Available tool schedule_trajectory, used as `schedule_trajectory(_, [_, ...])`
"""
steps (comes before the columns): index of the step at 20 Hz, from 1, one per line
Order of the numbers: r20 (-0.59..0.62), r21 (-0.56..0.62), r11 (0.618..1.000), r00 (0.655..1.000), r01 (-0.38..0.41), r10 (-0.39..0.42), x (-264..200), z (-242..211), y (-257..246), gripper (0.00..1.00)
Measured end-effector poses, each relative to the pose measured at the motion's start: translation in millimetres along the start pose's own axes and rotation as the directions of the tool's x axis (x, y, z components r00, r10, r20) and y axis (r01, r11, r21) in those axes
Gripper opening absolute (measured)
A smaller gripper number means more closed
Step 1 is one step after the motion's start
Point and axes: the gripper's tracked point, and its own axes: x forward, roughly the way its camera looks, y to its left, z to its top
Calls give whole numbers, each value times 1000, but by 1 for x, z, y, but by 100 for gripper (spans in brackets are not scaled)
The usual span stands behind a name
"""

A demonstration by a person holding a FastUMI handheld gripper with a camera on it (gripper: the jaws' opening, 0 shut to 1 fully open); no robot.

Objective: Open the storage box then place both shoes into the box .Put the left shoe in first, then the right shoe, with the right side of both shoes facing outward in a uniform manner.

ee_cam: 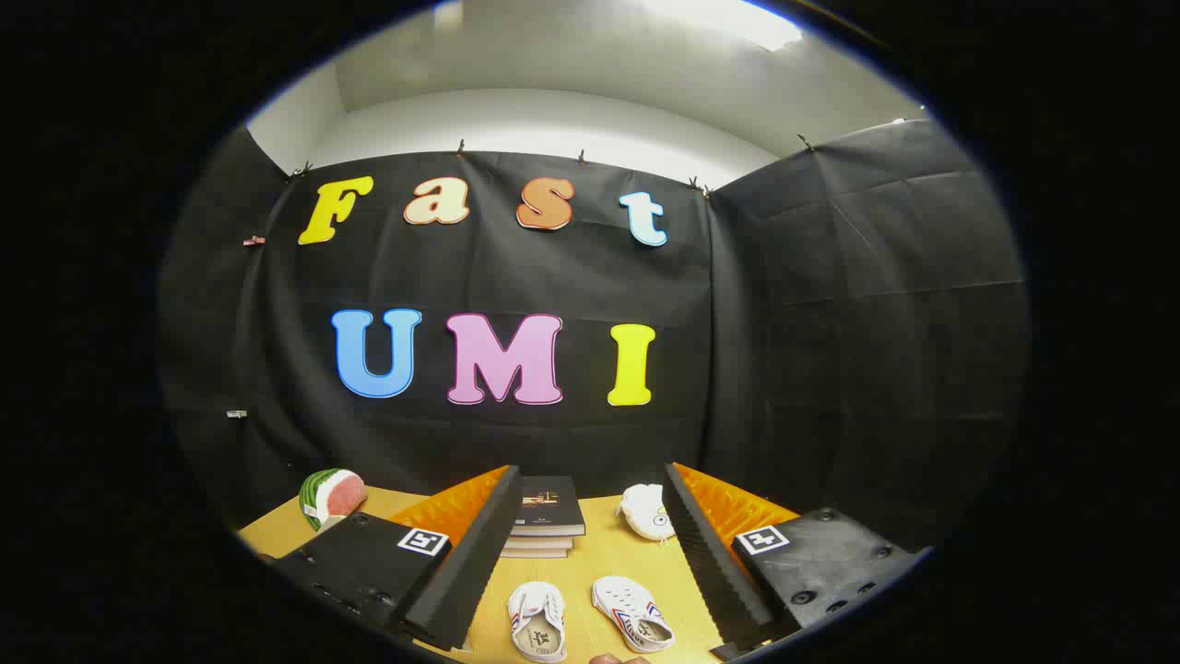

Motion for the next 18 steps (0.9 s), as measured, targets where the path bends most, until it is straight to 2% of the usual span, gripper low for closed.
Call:
schedule_trajectory(4, [-32,-6,1000,999,1,-1,-4,-15,3,97])
schedule_trajectory(18, [-44,-10,990,989,-141,141,-21,-17,61,97])
